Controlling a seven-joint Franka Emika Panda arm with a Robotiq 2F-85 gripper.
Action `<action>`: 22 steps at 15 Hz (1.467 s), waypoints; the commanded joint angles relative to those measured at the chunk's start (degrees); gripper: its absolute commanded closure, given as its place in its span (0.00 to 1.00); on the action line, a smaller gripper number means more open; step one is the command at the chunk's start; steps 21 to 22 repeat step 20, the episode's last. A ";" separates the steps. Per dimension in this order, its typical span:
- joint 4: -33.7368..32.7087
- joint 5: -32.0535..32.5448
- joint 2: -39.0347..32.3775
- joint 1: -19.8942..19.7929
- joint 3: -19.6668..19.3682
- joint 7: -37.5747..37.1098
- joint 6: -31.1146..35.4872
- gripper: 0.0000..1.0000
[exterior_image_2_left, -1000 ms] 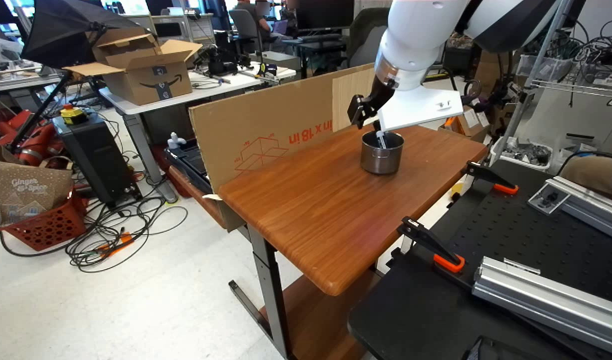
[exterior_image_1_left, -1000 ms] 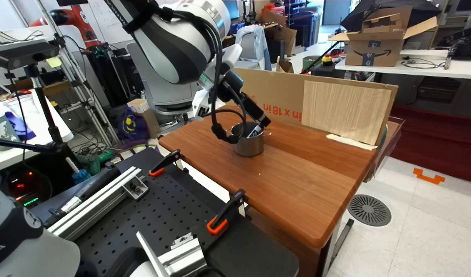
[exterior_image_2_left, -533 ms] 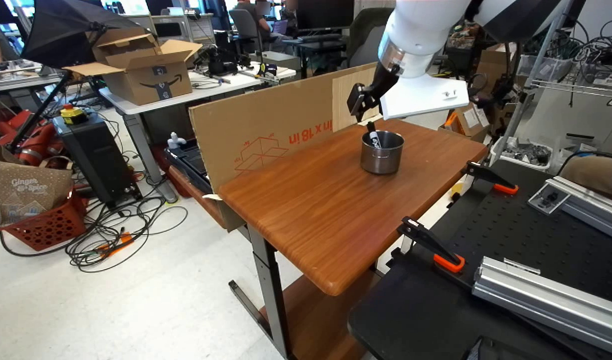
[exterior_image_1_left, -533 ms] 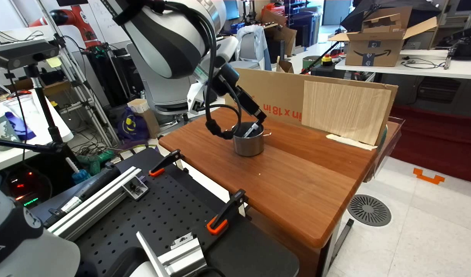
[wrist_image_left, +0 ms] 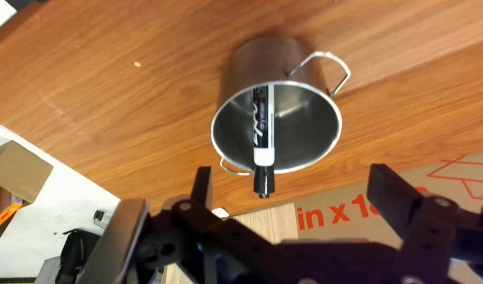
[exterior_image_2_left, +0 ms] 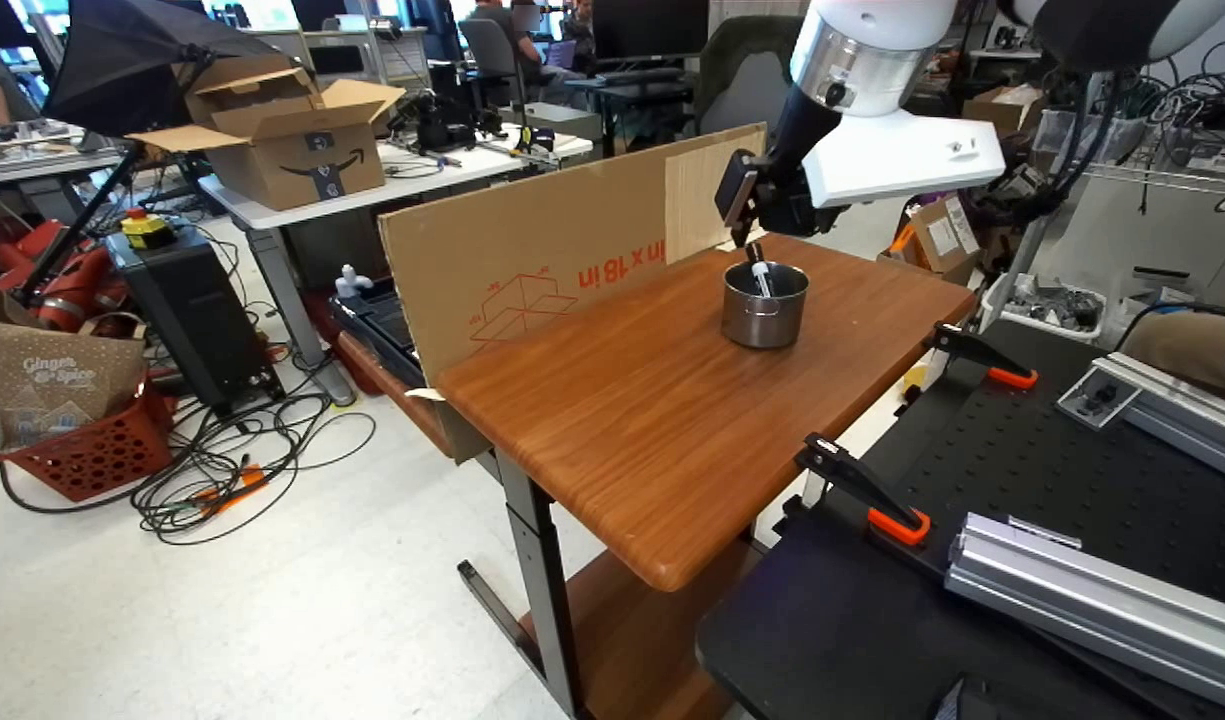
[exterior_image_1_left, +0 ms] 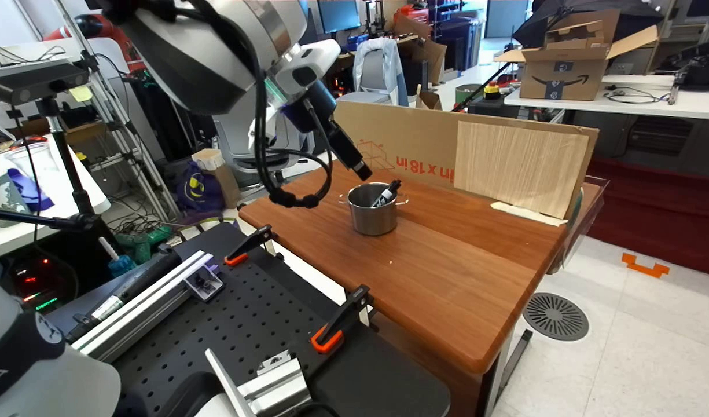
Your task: Put the black marker inside the silver pot
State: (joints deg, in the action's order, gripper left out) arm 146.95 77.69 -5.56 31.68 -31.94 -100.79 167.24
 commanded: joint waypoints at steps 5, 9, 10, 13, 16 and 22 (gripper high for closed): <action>5.14 -13.58 2.59 -11.88 13.92 12.66 -1.00 0.00; 4.93 -13.57 2.51 -11.80 13.73 12.63 -1.00 0.00; 4.93 -13.57 2.51 -11.79 13.73 12.62 -1.00 0.00; 4.93 -13.57 2.51 -11.77 13.73 12.60 -1.00 0.00; 4.93 -13.57 2.51 -11.77 13.72 12.60 -1.00 0.00; 4.93 -13.57 2.51 -11.77 13.72 12.60 -1.00 0.00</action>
